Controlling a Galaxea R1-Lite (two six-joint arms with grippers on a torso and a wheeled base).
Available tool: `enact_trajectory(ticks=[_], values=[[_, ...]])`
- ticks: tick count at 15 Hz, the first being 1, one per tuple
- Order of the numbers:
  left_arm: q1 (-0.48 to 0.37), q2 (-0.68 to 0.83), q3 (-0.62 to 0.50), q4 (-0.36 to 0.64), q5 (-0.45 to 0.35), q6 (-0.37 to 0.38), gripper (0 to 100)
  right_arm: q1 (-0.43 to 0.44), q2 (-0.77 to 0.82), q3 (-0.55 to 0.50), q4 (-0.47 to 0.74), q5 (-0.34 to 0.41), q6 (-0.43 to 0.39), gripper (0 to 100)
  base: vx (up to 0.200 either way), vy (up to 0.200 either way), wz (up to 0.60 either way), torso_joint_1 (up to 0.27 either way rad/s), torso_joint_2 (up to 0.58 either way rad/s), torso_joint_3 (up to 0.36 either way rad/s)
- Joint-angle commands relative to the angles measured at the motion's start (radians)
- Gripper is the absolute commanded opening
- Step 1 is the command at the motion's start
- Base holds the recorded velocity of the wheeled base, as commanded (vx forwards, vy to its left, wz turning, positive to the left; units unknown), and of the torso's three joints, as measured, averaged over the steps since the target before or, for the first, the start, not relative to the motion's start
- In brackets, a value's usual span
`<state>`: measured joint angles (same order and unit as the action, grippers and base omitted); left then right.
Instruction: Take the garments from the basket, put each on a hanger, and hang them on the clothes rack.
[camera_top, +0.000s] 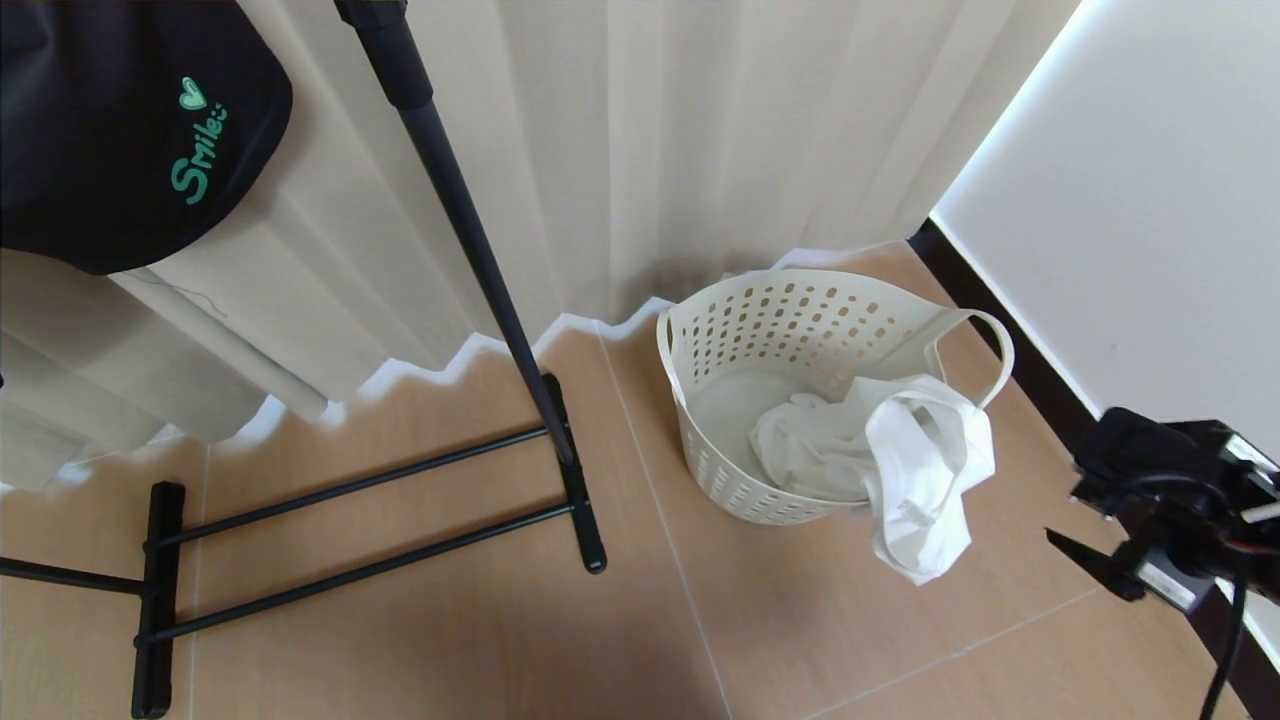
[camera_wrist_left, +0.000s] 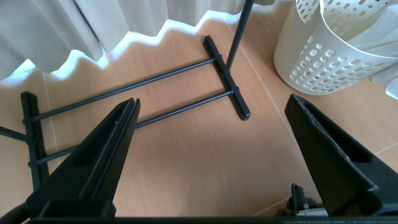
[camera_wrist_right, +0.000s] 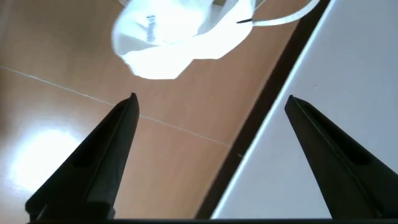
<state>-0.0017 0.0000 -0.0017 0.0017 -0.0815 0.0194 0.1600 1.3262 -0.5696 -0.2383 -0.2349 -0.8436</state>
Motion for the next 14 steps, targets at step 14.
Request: enact_trajectory(ticks=[14], values=[[0.0, 0.002, 0.0, 0.0, 0.0, -0.001, 100, 0.056, 0.691, -0.408, -0.366, -0.196, -0.124, 100, 0.0, 0.0, 0.0, 0.0, 0.0, 0.0]])
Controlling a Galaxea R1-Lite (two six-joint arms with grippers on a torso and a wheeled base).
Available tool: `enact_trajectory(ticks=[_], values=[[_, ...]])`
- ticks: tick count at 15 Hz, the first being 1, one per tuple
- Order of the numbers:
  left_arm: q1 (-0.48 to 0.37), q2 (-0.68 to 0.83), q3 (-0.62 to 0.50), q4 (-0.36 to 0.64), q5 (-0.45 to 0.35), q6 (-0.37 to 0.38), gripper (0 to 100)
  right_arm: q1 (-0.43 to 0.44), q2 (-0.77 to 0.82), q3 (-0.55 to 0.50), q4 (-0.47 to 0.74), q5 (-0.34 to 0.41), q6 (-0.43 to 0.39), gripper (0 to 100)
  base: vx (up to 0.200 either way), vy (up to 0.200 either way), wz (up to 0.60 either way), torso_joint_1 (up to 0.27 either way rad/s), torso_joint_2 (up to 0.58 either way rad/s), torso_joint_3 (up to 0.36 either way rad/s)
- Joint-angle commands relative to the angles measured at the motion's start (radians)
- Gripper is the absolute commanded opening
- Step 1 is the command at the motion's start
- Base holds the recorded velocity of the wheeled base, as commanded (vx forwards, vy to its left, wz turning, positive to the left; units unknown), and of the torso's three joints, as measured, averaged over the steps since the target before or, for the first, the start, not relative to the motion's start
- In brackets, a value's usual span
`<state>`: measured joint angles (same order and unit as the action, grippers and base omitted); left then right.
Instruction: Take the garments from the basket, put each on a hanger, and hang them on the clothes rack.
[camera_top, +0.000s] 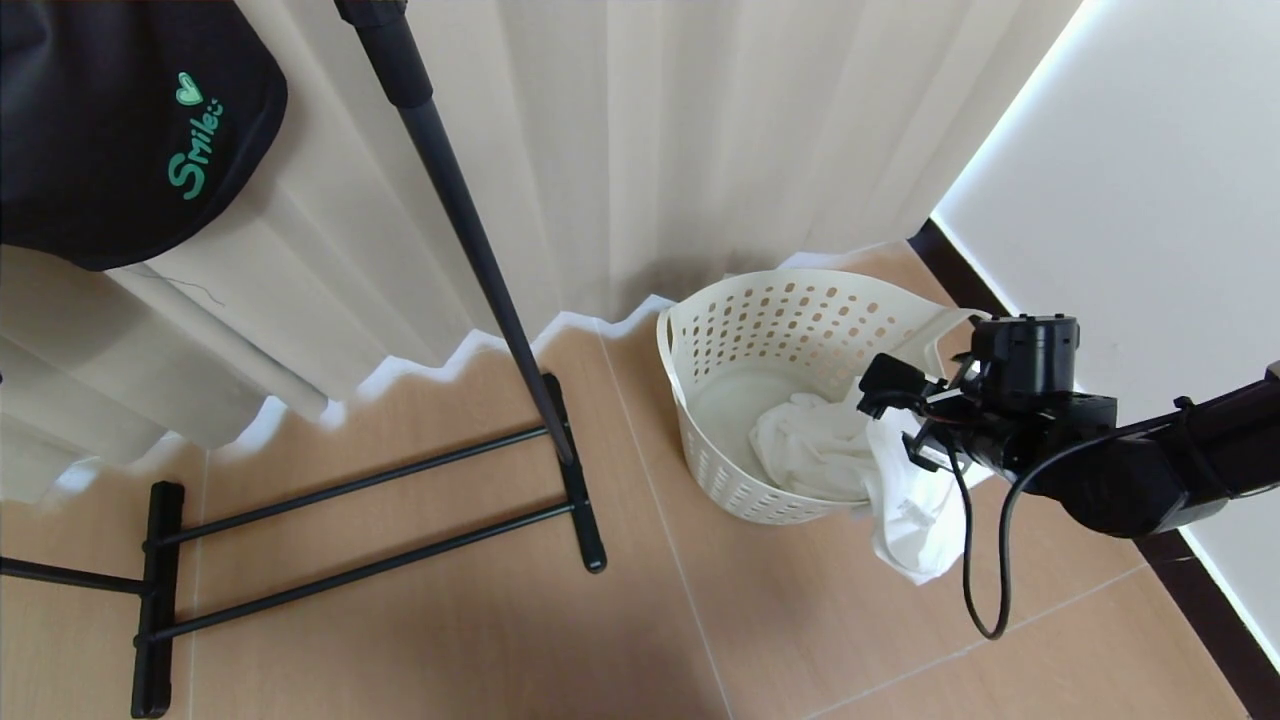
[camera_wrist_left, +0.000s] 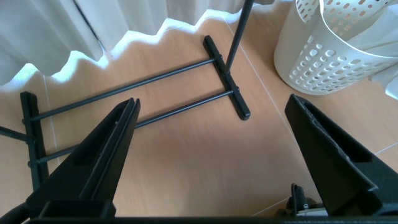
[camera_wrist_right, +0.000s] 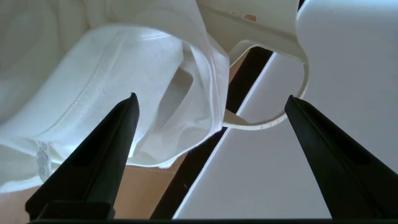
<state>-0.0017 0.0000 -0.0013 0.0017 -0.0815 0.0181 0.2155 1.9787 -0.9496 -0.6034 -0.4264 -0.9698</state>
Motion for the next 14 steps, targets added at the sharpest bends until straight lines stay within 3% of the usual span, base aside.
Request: enact_trajectory(ticks=[1, 14], values=[[0.0, 0.0, 0.0, 0.0, 0.0, 0.0, 100, -0.001, 0.049, -0.044, -0.001, -0.009, 0.003, 100, 0.0, 0.0, 0.0, 0.0, 0.0, 0.0], [0.0, 0.0, 0.0, 0.0, 0.0, 0.0, 100, -0.002, 0.127, -0.186, -0.001, -0.034, 0.048, 100, 0.0, 0.0, 0.0, 0.0, 0.0, 0.0]])
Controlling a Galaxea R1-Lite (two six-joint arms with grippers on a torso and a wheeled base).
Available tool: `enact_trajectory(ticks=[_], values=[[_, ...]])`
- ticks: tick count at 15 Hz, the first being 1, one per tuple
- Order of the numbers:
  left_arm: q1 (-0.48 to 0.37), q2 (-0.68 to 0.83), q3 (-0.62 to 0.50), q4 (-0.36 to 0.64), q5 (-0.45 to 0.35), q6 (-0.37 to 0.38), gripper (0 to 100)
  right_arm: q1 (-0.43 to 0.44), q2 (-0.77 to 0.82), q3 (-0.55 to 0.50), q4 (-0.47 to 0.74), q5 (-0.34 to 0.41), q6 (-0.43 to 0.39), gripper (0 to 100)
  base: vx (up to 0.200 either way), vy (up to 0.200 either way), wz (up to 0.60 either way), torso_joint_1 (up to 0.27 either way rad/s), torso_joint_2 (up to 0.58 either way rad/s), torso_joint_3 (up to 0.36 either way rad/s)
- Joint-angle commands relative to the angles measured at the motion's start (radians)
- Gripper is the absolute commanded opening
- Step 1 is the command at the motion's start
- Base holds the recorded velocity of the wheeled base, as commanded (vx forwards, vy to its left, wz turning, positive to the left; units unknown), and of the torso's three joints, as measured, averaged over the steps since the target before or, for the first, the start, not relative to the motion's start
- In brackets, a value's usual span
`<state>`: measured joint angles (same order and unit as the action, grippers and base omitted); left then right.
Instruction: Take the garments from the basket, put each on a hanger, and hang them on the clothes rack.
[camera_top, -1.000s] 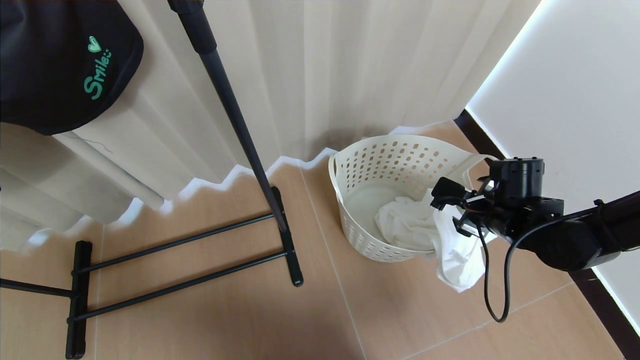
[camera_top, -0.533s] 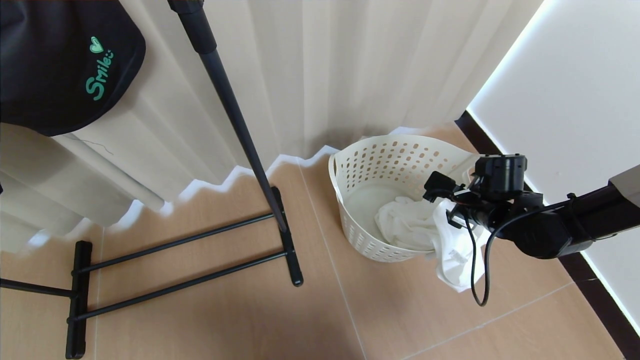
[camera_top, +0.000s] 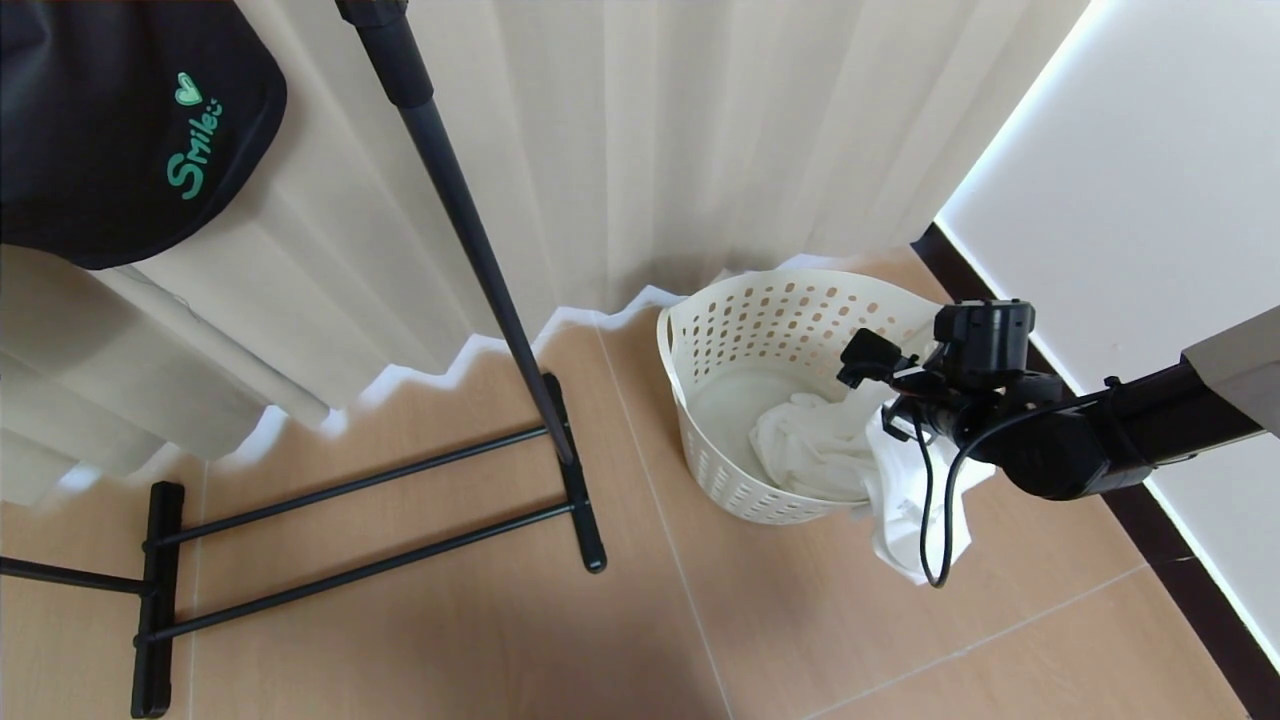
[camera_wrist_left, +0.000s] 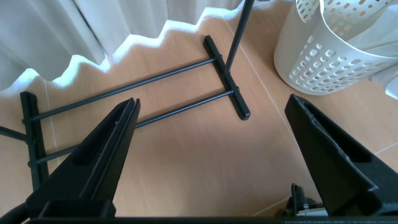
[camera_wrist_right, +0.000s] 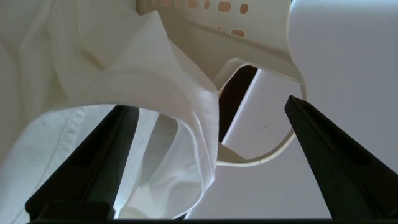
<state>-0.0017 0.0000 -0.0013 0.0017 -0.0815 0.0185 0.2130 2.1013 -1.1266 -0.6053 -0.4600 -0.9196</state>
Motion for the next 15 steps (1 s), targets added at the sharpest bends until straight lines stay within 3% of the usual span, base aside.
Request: enact_trajectory(ticks=[1, 6, 7, 14, 15], values=[[0.0, 0.0, 0.0, 0.0, 0.0, 0.0, 100, 0.0, 0.006, -0.01, -0.001, 0.0, 0.007, 100, 0.0, 0.0, 0.0, 0.0, 0.0, 0.0], [0.0, 0.002, 0.0, 0.0, 0.0, 0.0, 100, 0.002, 0.009, -0.016, 0.001, 0.0, 0.031, 100, 0.0, 0.0, 0.0, 0.0, 0.0, 0.0], [0.0, 0.002, 0.0, 0.0, 0.0, 0.0, 100, 0.002, 0.016, -0.016, 0.001, 0.0, 0.031, 0, 0.0, 0.0, 0.0, 0.0, 0.0, 0.0], [0.0, 0.002, 0.0, 0.0, 0.0, 0.0, 100, 0.005, 0.009, -0.004, -0.001, 0.007, 0.073, 0, 0.0, 0.0, 0.0, 0.0, 0.0, 0.0], [0.0, 0.002, 0.0, 0.0, 0.0, -0.002, 100, 0.006, -0.037, 0.034, -0.001, 0.009, 0.143, 0, 0.0, 0.0, 0.0, 0.0, 0.0, 0.0]])
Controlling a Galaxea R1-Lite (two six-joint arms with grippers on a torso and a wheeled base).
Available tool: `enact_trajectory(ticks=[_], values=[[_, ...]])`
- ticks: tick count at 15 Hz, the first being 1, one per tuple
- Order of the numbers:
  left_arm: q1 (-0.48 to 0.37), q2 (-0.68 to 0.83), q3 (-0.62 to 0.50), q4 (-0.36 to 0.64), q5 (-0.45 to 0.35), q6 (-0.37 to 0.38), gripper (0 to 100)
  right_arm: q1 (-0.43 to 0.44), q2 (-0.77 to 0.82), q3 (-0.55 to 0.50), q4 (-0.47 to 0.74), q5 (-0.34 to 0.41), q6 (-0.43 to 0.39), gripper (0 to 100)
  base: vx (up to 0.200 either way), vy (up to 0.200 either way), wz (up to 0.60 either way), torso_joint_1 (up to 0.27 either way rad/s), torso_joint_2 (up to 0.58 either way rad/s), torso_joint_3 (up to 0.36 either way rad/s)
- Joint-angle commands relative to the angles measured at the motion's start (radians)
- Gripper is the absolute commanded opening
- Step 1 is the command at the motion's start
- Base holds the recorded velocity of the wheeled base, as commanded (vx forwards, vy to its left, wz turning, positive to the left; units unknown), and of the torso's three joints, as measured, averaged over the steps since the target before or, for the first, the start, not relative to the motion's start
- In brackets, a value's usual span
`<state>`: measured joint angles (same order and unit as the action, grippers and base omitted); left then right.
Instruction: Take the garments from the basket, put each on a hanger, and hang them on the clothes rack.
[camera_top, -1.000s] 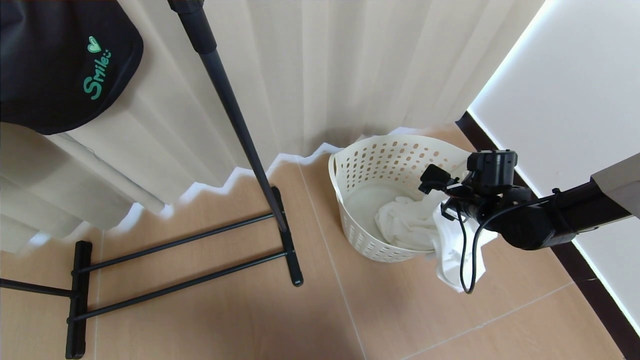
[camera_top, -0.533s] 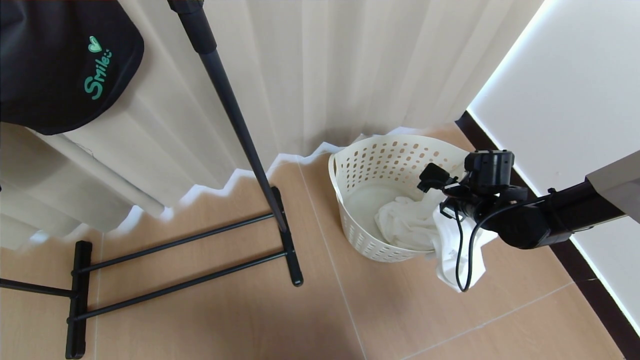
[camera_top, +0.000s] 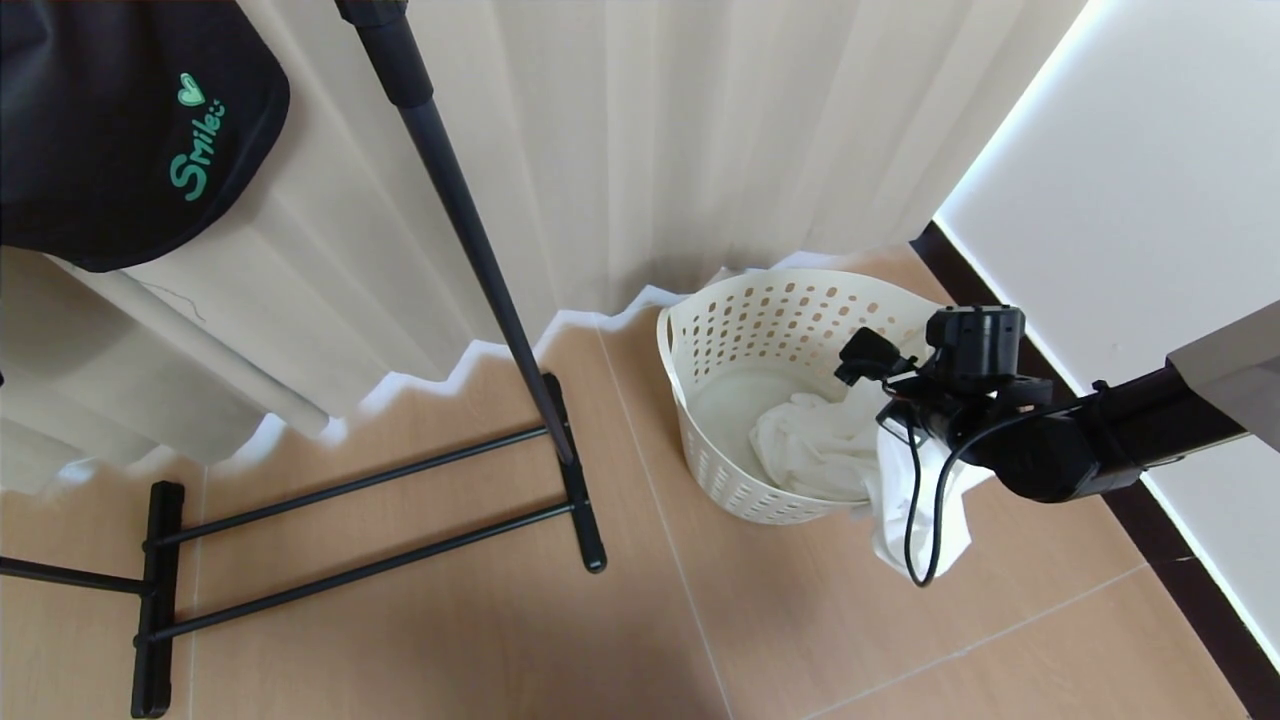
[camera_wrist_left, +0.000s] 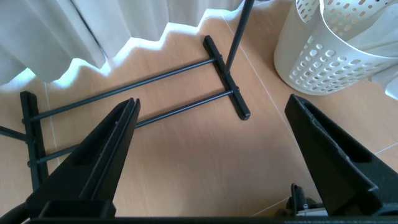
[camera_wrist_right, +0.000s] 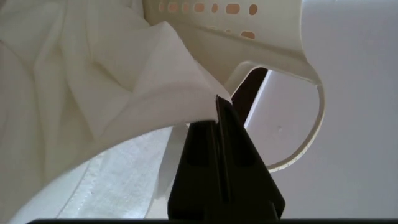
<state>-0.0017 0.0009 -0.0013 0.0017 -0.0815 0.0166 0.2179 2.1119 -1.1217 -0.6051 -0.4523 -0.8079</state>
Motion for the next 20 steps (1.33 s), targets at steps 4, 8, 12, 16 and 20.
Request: enact_trajectory(ticks=[4, 8, 12, 16, 20], values=[[0.0, 0.001, 0.0, 0.0, 0.002, 0.0, 100, 0.054, -0.314, 0.234, 0.001, 0.003, 0.214, 0, 0.0, 0.0, 0.0, 0.0, 0.0, 0.0], [0.0, 0.001, 0.0, 0.0, 0.002, 0.005, 100, 0.158, -0.702, 0.442, 0.013, 0.003, 0.466, 0, 0.0, 0.0, 0.0, 0.0, 0.0, 0.0], [0.0, -0.001, 0.0, 0.0, 0.002, 0.005, 100, 0.221, -0.871, 0.55, 0.01, 0.015, 0.612, 0, 0.0, 0.0, 0.0, 0.0, 0.0, 0.0], [0.0, 0.001, 0.0, 0.0, 0.0, 0.005, 100, 0.216, -0.831, 0.573, 0.002, 0.058, 0.642, 0, 0.0, 0.0, 0.0, 0.0, 0.0, 0.0], [-0.001, 0.001, 0.0, 0.001, 0.0, 0.005, 100, 0.187, -0.839, 0.573, 0.002, 0.06, 0.642, 0, 0.0, 0.0, 0.0, 0.001, 0.0, 0.063]])
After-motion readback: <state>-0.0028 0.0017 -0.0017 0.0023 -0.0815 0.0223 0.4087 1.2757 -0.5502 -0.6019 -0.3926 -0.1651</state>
